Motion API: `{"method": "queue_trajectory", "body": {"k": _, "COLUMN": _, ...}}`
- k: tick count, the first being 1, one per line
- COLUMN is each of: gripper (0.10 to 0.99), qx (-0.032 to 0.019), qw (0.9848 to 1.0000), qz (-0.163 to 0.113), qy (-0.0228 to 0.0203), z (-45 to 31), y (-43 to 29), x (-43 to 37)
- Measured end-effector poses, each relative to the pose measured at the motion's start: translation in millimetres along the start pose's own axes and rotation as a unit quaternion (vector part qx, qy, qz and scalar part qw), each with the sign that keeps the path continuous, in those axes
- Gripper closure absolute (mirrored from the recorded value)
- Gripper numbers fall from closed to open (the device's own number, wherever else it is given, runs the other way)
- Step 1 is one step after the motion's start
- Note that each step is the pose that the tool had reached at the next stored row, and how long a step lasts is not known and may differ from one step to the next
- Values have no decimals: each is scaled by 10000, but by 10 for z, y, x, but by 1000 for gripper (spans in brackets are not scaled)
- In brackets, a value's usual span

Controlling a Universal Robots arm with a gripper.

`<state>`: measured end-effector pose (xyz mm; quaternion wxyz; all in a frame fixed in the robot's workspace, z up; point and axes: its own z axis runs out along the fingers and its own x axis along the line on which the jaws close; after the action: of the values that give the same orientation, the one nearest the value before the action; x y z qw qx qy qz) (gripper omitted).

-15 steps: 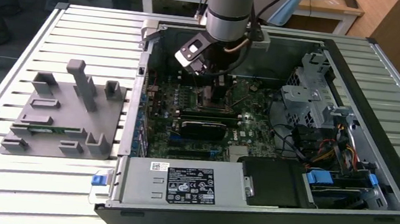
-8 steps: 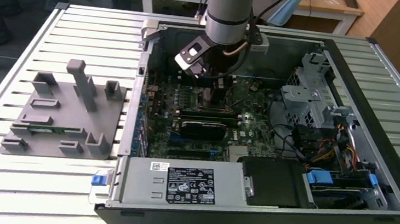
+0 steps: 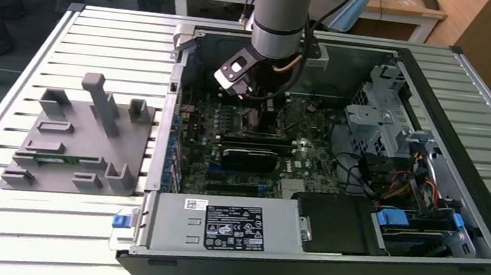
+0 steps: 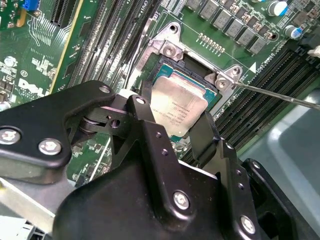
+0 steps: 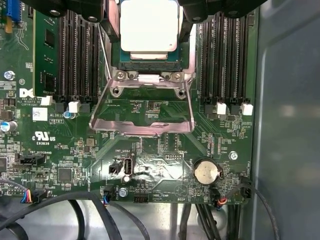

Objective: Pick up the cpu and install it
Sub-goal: 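Place the cpu into insertion slot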

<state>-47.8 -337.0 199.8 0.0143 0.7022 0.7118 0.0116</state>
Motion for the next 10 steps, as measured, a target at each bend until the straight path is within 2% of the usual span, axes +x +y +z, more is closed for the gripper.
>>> {"method": "queue_trajectory", "body": {"k": 10, "gripper": 545, "qx": 0, "qw": 10000, "qz": 84, "qy": -2, "z": 48, "y": 0, "x": -6}}
